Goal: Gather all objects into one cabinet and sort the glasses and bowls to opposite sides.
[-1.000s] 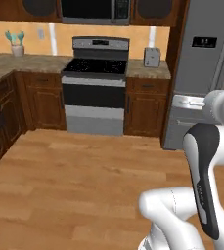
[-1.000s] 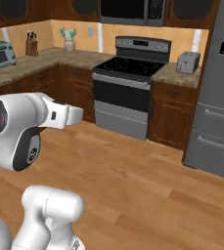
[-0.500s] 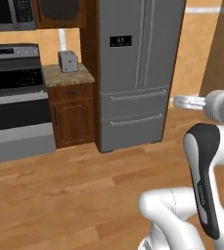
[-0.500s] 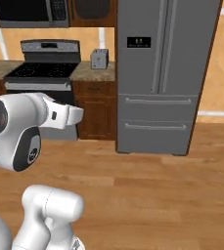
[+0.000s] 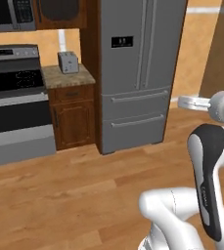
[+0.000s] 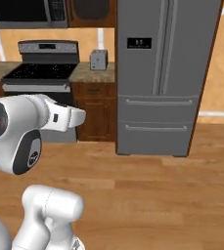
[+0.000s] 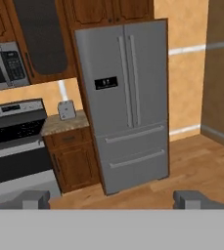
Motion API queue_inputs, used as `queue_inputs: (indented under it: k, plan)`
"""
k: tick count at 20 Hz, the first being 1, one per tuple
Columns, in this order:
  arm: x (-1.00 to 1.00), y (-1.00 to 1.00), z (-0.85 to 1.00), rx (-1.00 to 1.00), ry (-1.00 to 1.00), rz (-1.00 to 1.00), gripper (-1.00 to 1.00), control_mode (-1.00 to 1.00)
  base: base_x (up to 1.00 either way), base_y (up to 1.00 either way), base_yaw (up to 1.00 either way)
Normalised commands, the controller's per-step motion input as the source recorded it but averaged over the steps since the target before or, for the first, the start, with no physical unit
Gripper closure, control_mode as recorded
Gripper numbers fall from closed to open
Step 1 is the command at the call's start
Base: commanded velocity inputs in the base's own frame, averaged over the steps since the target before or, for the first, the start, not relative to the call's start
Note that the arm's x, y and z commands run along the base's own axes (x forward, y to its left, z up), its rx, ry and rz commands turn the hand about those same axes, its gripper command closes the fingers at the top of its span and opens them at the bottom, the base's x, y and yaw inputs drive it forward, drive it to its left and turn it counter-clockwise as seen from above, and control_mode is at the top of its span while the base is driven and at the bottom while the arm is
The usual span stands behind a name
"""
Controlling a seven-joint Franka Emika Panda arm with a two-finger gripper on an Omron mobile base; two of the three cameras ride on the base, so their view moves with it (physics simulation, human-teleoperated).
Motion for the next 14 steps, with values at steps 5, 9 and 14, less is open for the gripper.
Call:
queue_inputs:
  k: [5,9,14]
  plan:
    - [0.00,0.00,0.00,0.00,0.00,0.00,-1.00,1.00,0.66,0.54,0.21]
    - [0.00,0.00,0.00,0.00,0.00,0.00,-1.00,1.00,0.67,0.63,0.35]
    - [0.00,0.00,0.00,0.00,0.00,0.00,-1.00,1.00,0.64,0.61,0.54]
